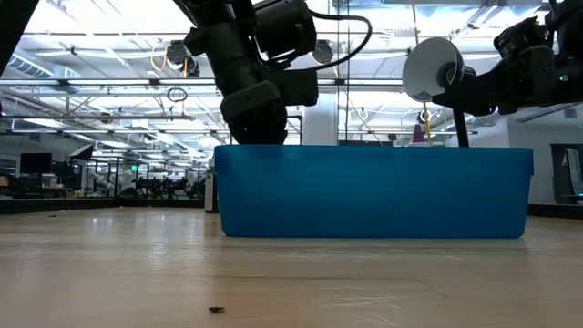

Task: Pick & Place food coloring
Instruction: Put the small red food coloring bottle into the blue bin, then put the small orange food coloring bottle into the blue bin

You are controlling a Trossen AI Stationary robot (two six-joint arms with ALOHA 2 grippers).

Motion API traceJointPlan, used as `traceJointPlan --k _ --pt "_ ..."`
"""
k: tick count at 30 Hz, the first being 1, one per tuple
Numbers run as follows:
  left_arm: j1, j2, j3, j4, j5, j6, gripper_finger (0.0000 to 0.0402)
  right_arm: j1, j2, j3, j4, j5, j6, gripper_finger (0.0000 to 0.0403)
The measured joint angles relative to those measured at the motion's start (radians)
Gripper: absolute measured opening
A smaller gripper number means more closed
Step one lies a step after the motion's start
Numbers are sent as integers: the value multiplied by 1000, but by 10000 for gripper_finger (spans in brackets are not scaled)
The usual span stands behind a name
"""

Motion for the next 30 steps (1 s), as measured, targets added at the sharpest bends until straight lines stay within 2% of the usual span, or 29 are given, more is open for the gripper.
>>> traceJointPlan --k 4,9,14,18,21,27,30 --pt "-2 0 30 -25 0 0 195 0 0 0 0 0 0 279" --pt "-3 -32 151 -242 -1 -5 205 0 0 0 0 0 0 279" --pt "-49 -100 216 -450 6 -167 206 0 2 0 6 0 0 279" --pt "-163 -156 168 -557 48 -319 207 0 6 0 7 0 0 279" --pt "-283 -176 126 -572 61 -443 207 0 6 0 3 0 0 279" --pt "-528 -181 50 -516 59 -528 207 0 6 0 3 0 0 279" --pt "-614 -181 9 -428 11 -547 207 0 6 0 3 0 0 279"
